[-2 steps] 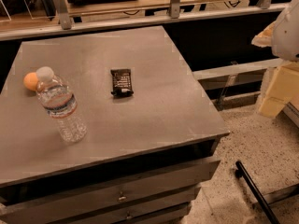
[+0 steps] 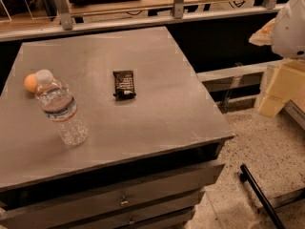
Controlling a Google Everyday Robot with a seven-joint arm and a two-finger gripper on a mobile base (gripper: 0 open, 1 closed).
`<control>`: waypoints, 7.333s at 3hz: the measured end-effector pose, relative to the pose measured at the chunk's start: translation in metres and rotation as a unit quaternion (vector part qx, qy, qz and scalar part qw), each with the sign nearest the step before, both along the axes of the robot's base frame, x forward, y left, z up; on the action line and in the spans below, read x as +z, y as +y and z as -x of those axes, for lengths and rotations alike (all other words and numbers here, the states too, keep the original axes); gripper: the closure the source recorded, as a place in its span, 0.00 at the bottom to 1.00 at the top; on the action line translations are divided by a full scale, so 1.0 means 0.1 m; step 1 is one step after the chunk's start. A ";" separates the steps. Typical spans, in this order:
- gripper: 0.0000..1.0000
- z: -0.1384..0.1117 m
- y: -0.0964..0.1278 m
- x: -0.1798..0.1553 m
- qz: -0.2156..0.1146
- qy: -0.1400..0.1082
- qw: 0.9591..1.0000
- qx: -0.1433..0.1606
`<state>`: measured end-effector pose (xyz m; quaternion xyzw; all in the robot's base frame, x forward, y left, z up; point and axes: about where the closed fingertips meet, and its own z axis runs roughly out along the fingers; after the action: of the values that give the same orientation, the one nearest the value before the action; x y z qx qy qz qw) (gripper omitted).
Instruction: Knock water bottle over
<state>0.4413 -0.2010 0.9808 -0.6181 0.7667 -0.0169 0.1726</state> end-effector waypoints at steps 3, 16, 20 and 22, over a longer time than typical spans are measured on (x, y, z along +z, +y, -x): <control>0.00 0.48 2.28 0.60 -0.089 -0.031 0.960 0.265; 0.39 -0.02 4.14 -0.62 -0.548 0.089 0.723 0.411; 1.00 0.04 3.98 -0.30 -0.517 0.034 0.757 0.398; 1.00 -0.06 3.49 0.10 -0.365 0.009 0.862 0.351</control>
Offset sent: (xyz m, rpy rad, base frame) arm -0.0851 0.3487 0.0706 0.2838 -0.0186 0.8345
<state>0.4476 0.1481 0.9910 -0.7392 0.4519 0.3315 0.3734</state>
